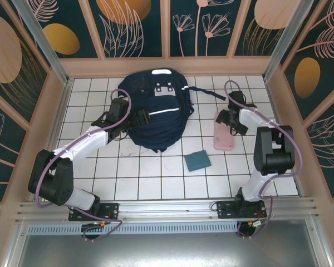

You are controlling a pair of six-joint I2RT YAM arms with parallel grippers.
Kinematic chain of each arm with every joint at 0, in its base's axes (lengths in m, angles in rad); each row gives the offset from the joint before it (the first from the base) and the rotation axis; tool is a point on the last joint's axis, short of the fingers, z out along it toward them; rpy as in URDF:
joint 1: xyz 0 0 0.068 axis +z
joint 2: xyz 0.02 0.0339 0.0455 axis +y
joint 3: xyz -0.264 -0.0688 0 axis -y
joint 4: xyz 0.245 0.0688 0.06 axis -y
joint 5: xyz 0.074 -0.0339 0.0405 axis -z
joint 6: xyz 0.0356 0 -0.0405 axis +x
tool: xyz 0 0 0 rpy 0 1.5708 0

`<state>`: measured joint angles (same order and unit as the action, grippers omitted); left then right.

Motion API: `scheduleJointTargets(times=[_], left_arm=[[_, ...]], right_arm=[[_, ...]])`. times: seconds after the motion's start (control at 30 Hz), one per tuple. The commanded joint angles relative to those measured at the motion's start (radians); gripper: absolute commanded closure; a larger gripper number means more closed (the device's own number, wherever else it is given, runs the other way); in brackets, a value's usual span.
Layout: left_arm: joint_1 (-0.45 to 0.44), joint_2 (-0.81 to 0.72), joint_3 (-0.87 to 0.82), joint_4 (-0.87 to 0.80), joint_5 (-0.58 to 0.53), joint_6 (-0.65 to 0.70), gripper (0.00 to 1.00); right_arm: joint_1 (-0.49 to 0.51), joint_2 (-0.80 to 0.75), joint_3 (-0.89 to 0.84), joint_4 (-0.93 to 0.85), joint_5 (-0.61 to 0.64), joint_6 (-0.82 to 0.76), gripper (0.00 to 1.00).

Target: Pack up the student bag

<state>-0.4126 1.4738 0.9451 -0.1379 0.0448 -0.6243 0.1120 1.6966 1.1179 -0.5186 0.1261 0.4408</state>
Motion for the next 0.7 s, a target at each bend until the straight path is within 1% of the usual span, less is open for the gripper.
scheduleJointTargets(times=[0.0, 0.13, 0.2, 0.3, 0.43, 0.67], left_arm=[[-0.005, -0.023, -0.013, 0.015, 0.014, 0.003, 0.02], [-0.004, -0.012, -0.001, 0.023, 0.03, 0.004, 0.02], [-0.005, -0.009, 0.008, 0.019, 0.033, 0.007, 0.02], [-0.005, -0.01, 0.006, 0.018, 0.033, 0.008, 0.01], [-0.005, -0.012, 0.002, 0.021, 0.039, 0.006, 0.01], [-0.006, -0.004, 0.008, 0.026, 0.065, 0.009, 0.02]], right_arm=[[0.049, -0.091, -0.046, -0.066, -0.048, -0.089, 0.01], [0.08, -0.047, -0.069, -0.102, 0.024, -0.086, 0.01], [0.085, -0.033, -0.075, -0.102, 0.034, -0.083, 0.01], [0.087, -0.012, -0.084, -0.084, -0.006, -0.106, 0.01], [0.09, 0.041, -0.075, -0.082, -0.023, -0.117, 0.01], [0.095, 0.075, -0.08, -0.061, -0.072, -0.123, 0.01]])
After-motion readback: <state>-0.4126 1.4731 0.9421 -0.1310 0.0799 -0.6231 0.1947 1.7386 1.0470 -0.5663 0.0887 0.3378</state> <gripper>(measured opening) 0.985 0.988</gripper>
